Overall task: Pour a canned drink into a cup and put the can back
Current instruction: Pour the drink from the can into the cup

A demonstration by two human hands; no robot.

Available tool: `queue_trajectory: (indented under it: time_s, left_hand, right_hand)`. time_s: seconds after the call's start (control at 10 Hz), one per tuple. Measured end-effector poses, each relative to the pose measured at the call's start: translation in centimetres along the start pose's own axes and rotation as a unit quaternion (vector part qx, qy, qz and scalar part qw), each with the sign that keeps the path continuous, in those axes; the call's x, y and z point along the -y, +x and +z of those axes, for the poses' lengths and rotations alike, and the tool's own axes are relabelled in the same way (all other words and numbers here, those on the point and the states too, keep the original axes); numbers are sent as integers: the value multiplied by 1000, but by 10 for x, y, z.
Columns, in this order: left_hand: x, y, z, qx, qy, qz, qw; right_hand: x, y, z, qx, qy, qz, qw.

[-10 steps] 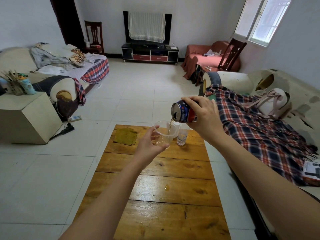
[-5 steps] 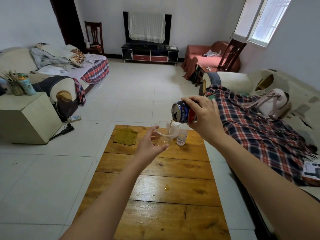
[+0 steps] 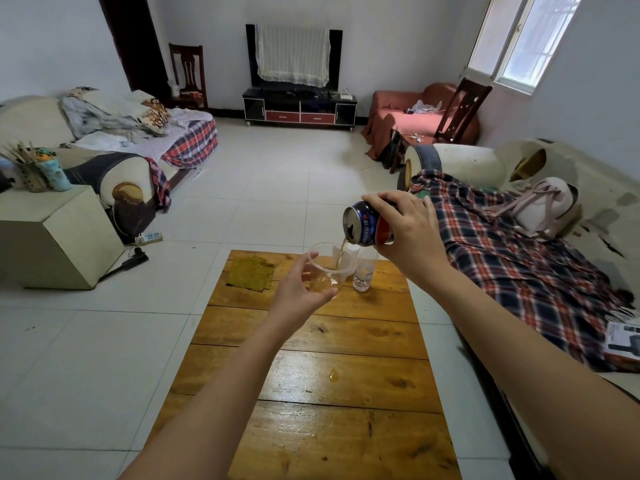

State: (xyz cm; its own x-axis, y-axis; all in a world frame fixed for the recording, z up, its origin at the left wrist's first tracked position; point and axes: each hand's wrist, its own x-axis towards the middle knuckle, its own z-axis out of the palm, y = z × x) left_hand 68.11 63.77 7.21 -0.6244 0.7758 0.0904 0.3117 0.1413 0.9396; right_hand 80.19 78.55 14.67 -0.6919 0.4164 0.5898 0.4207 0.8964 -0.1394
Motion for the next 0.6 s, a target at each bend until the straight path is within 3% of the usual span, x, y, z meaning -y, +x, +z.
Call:
queue_trajectory:
  time_s: [0.6]
  left_hand:
    - [1,-2,2,-4,-3,-12,1000]
  right_hand:
    - [-1,-2,2,-5,-16,-12,1000]
